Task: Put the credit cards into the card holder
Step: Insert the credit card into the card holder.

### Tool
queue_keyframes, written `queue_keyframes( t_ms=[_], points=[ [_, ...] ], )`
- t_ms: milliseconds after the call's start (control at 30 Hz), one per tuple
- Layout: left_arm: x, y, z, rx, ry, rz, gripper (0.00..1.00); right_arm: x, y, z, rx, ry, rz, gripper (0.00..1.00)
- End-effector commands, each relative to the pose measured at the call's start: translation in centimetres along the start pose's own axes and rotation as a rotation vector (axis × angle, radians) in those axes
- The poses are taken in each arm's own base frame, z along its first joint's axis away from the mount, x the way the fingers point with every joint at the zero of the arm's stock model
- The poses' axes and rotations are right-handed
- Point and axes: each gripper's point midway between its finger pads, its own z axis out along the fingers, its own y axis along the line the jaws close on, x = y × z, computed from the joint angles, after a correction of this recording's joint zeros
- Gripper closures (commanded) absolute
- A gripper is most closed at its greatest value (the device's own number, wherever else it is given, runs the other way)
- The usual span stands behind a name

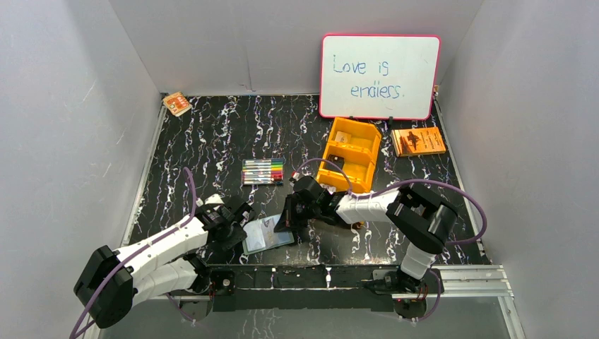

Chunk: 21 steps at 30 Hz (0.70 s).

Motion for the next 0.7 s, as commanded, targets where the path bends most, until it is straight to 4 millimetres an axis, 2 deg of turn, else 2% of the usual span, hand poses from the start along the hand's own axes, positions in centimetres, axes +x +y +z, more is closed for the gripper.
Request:
queue_keyframes(
  t_ms=[0,667],
  points=[
    [0.27,0.68,0.33,-0.023,0.008,0.002,0.68,-0.53,1.07,0.28,-0.052,-0.005,-0.006,1.00],
    [0.77,0.57,0.70,-0.015,0.028,0.013,0.70,-1.11,2.05,1.07,-0.080,-0.005,-0.021,1.00]
  ],
)
